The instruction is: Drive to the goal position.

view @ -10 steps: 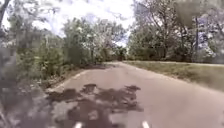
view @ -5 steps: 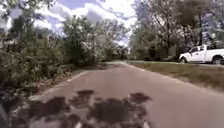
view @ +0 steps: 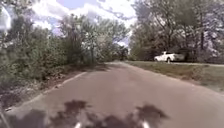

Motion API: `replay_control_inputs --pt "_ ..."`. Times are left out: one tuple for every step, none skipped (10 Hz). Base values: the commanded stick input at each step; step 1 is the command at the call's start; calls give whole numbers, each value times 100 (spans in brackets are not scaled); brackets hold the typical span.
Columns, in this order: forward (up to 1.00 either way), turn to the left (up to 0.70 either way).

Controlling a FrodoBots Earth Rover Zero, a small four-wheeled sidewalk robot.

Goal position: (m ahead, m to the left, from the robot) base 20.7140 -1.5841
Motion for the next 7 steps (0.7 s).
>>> replay_control_inputs --pt "100 0" --pt "100 0" --pt "100 0" --pt "100 0" --pt "100 0" --pt "100 0" --pt "100 0"
